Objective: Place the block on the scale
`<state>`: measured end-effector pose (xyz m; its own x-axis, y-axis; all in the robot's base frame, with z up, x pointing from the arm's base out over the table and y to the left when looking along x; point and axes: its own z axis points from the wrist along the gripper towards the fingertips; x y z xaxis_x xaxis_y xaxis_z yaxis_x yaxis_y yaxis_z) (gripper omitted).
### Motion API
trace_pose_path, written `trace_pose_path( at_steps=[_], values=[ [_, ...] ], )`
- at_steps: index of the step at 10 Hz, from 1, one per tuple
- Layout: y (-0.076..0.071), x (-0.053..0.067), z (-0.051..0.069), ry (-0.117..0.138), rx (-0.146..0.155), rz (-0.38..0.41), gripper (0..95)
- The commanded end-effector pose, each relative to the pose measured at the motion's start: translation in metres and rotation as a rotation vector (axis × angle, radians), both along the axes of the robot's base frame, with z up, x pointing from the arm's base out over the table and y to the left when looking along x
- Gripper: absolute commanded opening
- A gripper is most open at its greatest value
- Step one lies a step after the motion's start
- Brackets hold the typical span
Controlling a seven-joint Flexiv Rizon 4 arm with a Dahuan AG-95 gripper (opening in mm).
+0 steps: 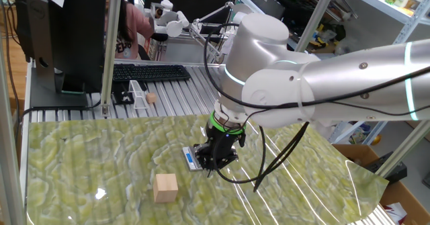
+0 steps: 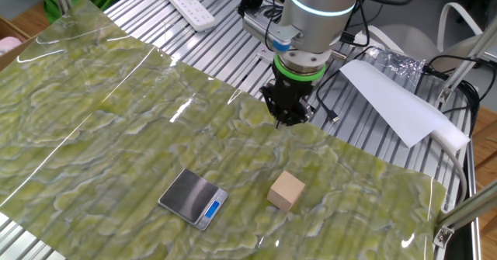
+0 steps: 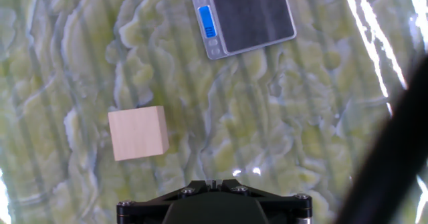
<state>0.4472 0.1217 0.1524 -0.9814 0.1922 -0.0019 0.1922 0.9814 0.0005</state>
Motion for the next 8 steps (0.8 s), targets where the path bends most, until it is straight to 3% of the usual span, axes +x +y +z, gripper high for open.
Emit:
trace_pose_path(
  at_steps=[1,8],
  values=[
    [0.0008,0.0008,-0.0012,0.000,0.000,-0.003,0.0],
    [0.0049,0.0073,-0.0024,0.004,0.000,-0.027,0.0]
  ],
)
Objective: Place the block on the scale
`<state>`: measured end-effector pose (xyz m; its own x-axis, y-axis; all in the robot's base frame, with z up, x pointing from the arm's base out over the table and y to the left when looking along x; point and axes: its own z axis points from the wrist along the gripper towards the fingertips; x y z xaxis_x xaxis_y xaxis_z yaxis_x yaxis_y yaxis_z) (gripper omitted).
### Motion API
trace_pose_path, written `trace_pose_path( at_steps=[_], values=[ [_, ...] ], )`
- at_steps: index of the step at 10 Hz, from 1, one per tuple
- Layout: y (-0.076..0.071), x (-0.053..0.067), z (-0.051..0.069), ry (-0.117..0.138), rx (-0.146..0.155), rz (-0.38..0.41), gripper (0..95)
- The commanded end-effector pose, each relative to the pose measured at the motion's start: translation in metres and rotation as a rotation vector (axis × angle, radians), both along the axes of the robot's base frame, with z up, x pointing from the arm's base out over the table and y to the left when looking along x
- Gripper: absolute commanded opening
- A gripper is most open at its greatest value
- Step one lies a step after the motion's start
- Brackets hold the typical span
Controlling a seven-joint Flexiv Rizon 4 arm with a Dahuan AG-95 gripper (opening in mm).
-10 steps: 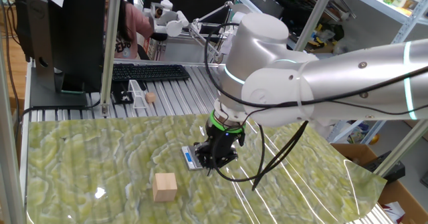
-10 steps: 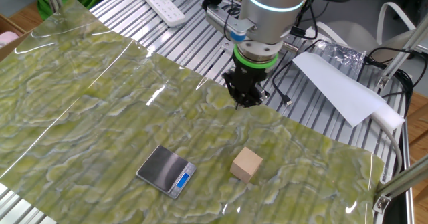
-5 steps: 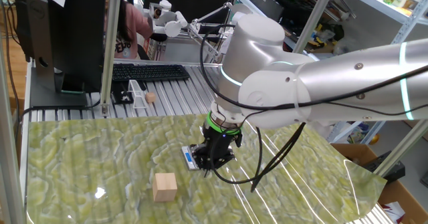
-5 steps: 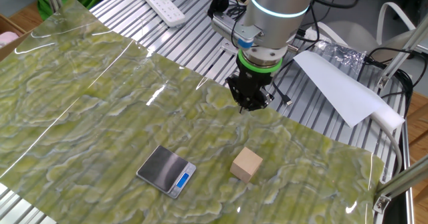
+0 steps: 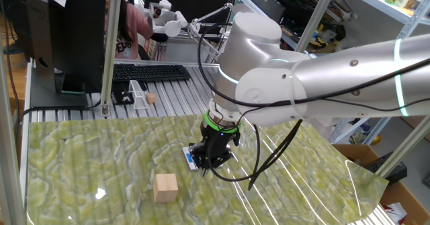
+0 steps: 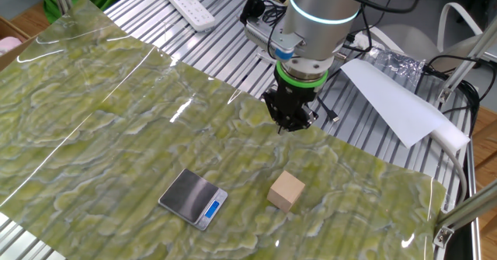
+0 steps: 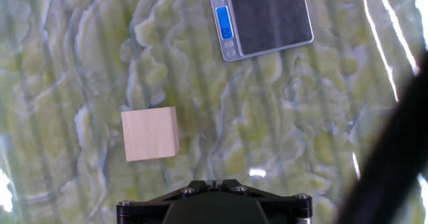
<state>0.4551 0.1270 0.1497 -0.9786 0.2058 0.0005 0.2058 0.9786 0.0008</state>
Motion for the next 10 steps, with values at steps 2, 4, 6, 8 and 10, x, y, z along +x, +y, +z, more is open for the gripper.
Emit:
trace_pose_path(
  at_steps=[2,4,6,8,10],
  values=[
    [-0.0004,-0.0004,-0.0003,-0.001,-0.002,-0.108,0.0],
    [-0.0004,-0.0003,-0.0005,0.002,0.003,-0.093,0.0],
    [-0.0003,-0.0003,-0.0009,0.003,0.002,-0.042,0.0],
    [-0.0002,0.0003,-0.0026,0.004,-0.002,-0.042,0.0],
    [-0.0001,0.0005,-0.0034,0.005,-0.001,-0.050,0.0]
  ],
)
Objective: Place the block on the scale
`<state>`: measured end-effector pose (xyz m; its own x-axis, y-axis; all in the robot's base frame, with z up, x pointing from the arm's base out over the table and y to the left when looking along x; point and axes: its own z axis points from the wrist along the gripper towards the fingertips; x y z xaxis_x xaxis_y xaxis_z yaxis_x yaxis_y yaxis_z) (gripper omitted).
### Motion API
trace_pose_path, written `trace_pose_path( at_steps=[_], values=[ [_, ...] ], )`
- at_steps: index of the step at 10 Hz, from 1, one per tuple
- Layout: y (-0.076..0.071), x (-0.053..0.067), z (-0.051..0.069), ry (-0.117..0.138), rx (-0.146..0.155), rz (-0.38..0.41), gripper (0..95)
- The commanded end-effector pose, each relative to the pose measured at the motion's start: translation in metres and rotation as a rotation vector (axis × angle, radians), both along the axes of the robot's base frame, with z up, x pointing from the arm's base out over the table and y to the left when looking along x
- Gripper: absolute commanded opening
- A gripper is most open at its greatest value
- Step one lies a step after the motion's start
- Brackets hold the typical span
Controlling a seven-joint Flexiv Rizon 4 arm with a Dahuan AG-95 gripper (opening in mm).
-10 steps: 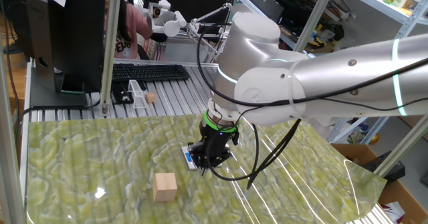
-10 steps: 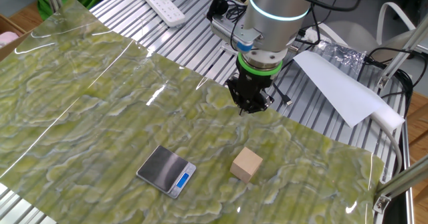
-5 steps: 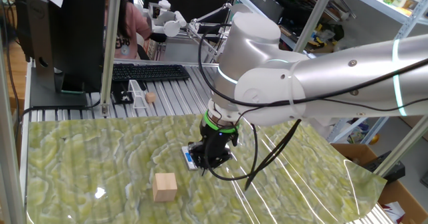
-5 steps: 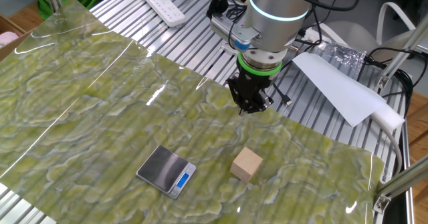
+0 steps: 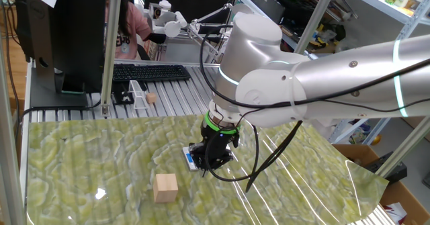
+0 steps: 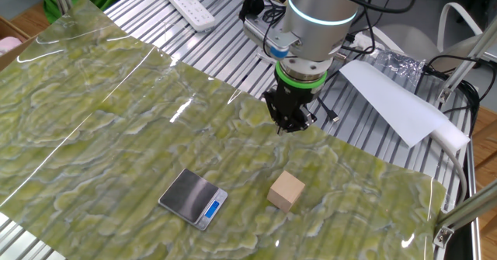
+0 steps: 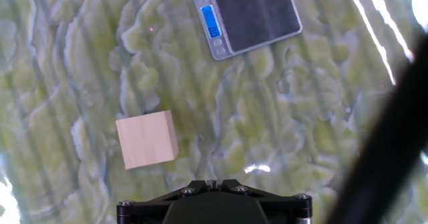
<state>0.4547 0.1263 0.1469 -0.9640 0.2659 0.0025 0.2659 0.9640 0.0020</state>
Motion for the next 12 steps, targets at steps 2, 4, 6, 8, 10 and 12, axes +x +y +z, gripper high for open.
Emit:
trace_pose_path(
  at_steps=[2,4,6,8,10,12],
  values=[
    [0.0006,0.0009,-0.0006,0.002,-0.004,0.038,0.0],
    [0.0006,0.0009,-0.0006,0.001,-0.004,0.032,0.0],
    [0.0006,0.0009,-0.0006,0.001,-0.005,0.041,0.0],
    [0.0006,0.0009,-0.0006,-0.006,-0.008,0.042,0.0],
    [0.0006,0.0009,-0.0006,-0.005,-0.009,0.041,0.0],
    [0.0006,0.0009,-0.0006,0.005,-0.005,0.069,0.0]
  ],
)
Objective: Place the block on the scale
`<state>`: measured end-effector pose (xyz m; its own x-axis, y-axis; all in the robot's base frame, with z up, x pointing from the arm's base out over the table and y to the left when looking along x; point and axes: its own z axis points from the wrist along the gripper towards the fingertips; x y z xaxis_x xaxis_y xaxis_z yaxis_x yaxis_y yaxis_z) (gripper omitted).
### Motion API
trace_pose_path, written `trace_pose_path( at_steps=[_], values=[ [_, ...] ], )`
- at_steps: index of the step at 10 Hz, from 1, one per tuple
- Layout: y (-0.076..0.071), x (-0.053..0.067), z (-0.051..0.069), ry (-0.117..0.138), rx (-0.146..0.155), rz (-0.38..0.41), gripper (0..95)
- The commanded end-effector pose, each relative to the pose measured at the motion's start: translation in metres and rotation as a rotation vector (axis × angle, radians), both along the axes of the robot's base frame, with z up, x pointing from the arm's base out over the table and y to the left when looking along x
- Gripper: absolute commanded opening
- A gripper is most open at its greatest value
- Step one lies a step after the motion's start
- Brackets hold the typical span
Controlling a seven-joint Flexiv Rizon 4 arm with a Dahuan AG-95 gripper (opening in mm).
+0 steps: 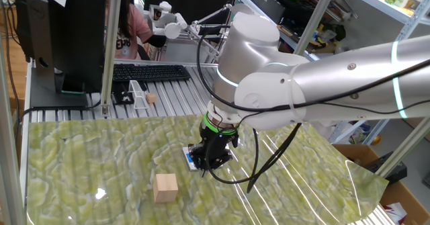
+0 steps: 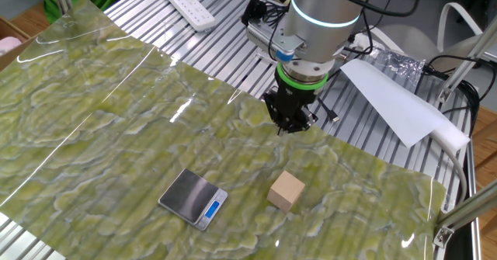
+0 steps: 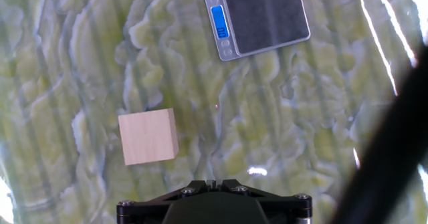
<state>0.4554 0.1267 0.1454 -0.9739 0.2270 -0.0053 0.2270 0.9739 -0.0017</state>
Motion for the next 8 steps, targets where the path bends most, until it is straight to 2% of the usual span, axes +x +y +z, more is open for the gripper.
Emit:
trace_pose_path(
  at_steps=[1,3,5,8],
  values=[
    [0.0002,0.0002,0.0009,0.016,0.006,0.048,0.0],
    [0.0002,0.0002,0.0009,0.014,0.005,0.082,0.0],
    [0.0002,0.0002,0.0009,0.028,0.006,0.172,0.0],
    [0.0002,0.0002,0.0009,0.028,0.009,0.266,0.0]
  ],
)
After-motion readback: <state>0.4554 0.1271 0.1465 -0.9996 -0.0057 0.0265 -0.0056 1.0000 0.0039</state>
